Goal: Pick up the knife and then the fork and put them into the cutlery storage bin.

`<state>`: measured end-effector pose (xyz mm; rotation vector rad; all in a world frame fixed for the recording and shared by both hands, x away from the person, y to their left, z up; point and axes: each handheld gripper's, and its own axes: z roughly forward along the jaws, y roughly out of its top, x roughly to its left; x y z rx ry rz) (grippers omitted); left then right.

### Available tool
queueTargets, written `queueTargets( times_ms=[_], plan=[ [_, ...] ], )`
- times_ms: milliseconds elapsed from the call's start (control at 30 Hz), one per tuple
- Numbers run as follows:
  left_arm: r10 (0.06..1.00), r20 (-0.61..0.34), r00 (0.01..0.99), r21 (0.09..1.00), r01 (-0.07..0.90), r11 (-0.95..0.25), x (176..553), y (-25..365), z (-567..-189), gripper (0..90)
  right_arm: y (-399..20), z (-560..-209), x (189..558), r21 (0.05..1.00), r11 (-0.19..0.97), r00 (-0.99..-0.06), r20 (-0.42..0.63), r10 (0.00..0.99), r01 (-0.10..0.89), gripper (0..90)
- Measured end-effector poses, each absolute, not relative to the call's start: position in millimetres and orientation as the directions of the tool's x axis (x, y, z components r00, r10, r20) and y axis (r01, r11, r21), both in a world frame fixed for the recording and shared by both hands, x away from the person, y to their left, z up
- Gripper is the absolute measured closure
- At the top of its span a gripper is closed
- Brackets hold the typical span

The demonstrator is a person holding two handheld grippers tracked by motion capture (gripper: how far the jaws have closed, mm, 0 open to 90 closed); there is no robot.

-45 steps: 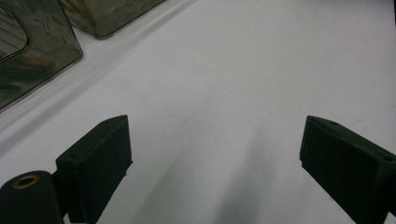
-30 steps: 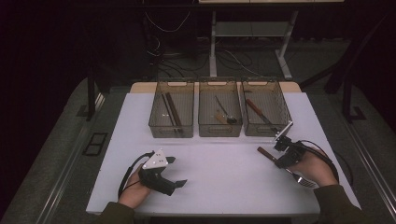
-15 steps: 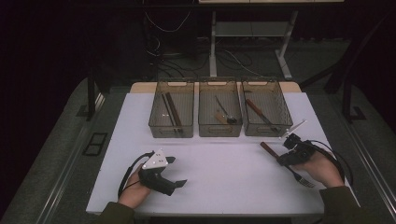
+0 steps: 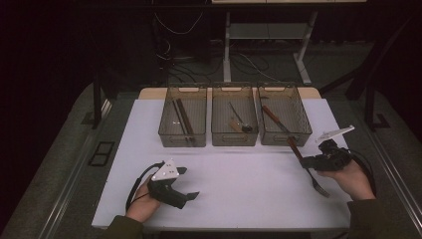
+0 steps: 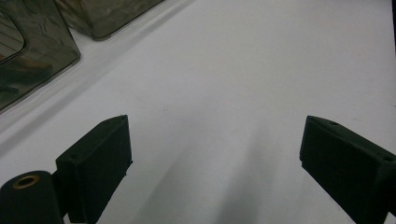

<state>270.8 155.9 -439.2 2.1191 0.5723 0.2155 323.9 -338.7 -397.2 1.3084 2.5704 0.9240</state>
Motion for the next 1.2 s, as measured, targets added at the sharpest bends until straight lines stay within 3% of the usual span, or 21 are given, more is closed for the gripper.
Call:
queueTargets(
  times_ms=[667,1200],
  plan=[
    [0.481,-0.064,0.874,0.816,0.324,-0.480,271,156,-440,8.6,-353,-375,321,0.679,0.314,-0.587,0.211,0.782,0.663,77.5],
    [0.484,-0.066,0.873,0.814,0.327,-0.480,272,157,-440,8.6,-355,-340,339,0.746,0.281,-0.559,0.144,0.817,0.603,77.4]
  ],
)
